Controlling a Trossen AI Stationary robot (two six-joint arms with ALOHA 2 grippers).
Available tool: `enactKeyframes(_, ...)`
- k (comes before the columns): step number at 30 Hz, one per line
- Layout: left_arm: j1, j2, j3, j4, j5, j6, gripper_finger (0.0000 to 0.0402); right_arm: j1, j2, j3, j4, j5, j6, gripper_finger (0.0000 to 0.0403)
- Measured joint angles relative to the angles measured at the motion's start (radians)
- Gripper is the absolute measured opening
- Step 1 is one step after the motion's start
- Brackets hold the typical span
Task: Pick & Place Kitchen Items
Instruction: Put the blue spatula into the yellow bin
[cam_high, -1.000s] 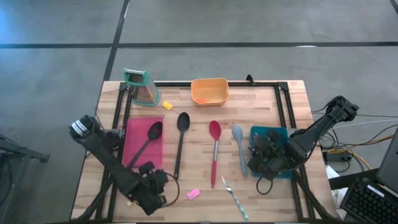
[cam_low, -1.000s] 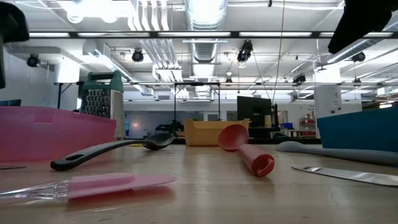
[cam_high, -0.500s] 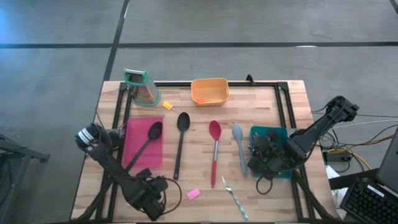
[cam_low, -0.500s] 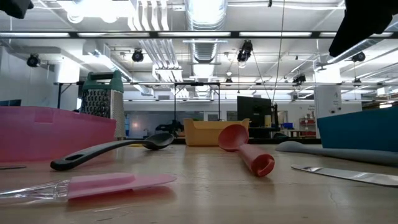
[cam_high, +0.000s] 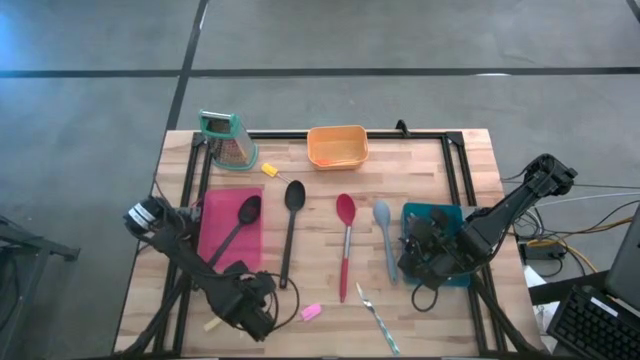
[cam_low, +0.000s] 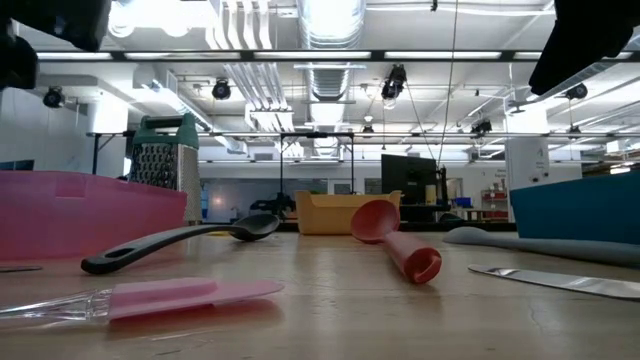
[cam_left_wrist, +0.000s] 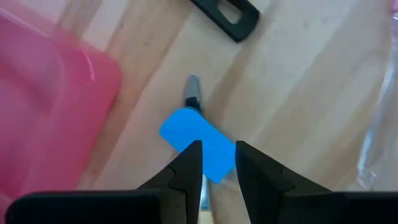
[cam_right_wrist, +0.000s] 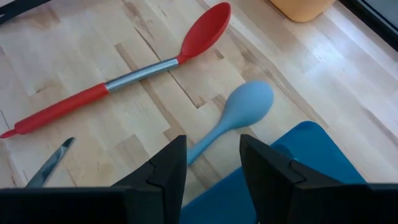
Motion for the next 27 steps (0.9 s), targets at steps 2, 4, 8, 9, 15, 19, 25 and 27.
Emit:
enactKeyframes(2,0.007,0.000,-0.016,-0.001,0.000,0.001,0.0100,0.000,0.000,0.000,0.001,0.000,0.000,0.0148)
enactKeyframes(4,0.011,0.000,-0.039,-0.001,0.002,-0.001,0.0103,0.000,0.000,0.000,0.002,0.001,0.000,0.0152)
enactKeyframes(8,0.020,0.000,-0.083,-0.004,0.044,-0.019,0.0109,0.000,0.000,0.000,0.003,0.002,0.000,0.0158)
enactKeyframes(9,0.021,0.000,-0.091,-0.001,0.054,-0.023,0.0111,0.000,0.000,0.000,0.003,0.002,0.000,0.0160)
enactKeyframes(15,0.032,-0.001,-0.126,0.038,0.095,-0.031,0.0119,0.000,0.000,0.000,0.004,0.002,0.000,0.0165)
enactKeyframes(19,0.039,-0.002,-0.130,0.045,0.112,-0.024,0.0122,0.000,0.000,0.000,0.005,0.002,0.000,0.0157)
enactKeyframes(25,0.040,-0.018,-0.129,0.046,0.136,-0.005,0.0122,0.000,0.000,0.000,0.005,0.002,-0.004,0.0136)
enactKeyframes(27,0.040,-0.034,-0.124,0.048,0.136,-0.004,0.0122,0.000,0.000,0.000,0.005,0.002,-0.004,0.0130)
